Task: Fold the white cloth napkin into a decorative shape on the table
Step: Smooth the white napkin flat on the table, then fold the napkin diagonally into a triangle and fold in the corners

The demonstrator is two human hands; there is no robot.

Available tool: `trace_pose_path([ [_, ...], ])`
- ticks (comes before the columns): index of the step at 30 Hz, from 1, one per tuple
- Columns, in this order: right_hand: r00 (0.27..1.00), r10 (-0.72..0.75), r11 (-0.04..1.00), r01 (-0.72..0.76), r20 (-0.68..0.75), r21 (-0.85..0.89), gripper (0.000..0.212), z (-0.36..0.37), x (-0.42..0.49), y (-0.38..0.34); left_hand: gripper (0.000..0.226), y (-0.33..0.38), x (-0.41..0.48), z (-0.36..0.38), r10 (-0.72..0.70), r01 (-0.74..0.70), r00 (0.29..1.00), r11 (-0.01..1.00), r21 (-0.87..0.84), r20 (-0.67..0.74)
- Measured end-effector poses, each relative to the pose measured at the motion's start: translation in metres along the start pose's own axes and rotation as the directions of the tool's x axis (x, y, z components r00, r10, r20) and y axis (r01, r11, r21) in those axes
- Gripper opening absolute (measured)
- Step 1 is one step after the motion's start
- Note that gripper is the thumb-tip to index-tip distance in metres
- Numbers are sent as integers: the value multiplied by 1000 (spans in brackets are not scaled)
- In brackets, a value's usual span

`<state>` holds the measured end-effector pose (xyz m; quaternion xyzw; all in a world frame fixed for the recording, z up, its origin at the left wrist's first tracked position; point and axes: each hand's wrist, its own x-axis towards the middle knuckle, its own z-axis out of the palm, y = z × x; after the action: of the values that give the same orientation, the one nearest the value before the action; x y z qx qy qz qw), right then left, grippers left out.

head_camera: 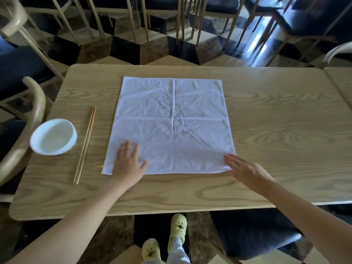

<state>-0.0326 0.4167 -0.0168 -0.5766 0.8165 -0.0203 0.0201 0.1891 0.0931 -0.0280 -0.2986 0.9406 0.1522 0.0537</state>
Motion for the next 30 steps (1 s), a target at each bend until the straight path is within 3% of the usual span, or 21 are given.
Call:
trace_pose_path([
  [4, 999, -35, 998, 33, -34, -60, 28, -24, 31, -4, 58, 84, -5, 4, 330, -328, 944, 931, -159, -17],
  [7, 1000, 12, 997, -12, -9, 72, 15, -46, 60, 1, 55, 143, -4, -1, 366, -341, 931, 879, -333, 14],
  [9, 997, 66, 986, -71, 37, 150, 2, -64, 83, 6, 49, 170, 4, -3, 278, -260, 960, 865, -429, -21],
  [14, 951, 39, 947, -134, 308, 293, 11, -103, 148, 17, 5, 181, 35, -20, -19, -60, 992, 796, -602, -124],
  [16, 940, -28, 912, -115, 340, 393, 15, -116, 178, 20, 30, 170, 48, -32, -156, 30, 980, 728, -685, -123],
  [19, 910, -80, 898, -110, 406, 425, 38, -136, 216, 18, 31, 144, 63, -53, -250, 97, 965, 631, -769, -83],
  [21, 912, -102, 922, -63, 398, 382, 37, -142, 248, 11, 26, 122, 78, -63, -281, 134, 959, 597, -791, -49],
  [25, 954, -140, 935, 40, 266, 352, 5, -146, 316, -11, 29, 84, 110, -84, -338, 164, 941, 536, -828, -33],
  [30, 964, -93, 909, -20, 249, 417, 19, -146, 392, -31, 26, 38, 157, -104, -382, 223, 924, 475, -851, 29],
])
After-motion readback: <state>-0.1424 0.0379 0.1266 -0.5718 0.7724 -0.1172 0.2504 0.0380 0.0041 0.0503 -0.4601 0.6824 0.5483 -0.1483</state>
